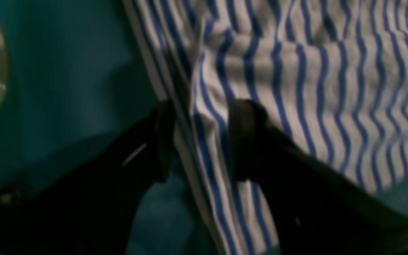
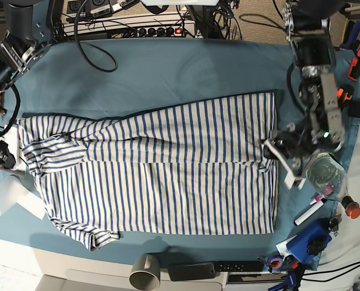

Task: Fold the T-shirt properly
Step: 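Regrasp the folded edge with both grippers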

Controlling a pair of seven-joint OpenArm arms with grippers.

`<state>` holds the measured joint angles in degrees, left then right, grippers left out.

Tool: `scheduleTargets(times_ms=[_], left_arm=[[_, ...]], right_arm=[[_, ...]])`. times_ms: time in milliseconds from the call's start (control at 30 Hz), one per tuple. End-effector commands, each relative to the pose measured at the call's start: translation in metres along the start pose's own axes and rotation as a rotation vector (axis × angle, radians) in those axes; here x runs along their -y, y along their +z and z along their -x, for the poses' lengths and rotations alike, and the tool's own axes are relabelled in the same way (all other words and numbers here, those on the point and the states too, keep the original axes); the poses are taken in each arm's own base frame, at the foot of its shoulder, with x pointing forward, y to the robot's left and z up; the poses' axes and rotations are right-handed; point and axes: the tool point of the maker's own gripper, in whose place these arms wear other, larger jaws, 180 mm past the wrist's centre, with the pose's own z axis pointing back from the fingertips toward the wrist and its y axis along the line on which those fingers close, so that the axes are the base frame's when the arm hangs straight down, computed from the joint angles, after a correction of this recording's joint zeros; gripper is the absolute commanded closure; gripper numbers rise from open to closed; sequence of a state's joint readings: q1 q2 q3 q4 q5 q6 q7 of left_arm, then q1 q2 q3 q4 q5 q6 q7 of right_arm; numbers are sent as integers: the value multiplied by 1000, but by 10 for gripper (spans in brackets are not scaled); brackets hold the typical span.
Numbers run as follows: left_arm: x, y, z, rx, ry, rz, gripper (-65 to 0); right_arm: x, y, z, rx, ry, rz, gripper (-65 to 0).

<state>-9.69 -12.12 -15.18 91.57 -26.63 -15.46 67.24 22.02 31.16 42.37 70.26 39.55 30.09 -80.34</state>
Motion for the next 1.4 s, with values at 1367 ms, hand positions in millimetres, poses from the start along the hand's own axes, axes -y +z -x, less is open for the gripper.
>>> scheduleTargets(times_ms=[1367], left_arm=[[-59, 65, 43, 147, 200, -62, -260]], right_arm=[[37, -31, 91, 78, -106, 206, -246]])
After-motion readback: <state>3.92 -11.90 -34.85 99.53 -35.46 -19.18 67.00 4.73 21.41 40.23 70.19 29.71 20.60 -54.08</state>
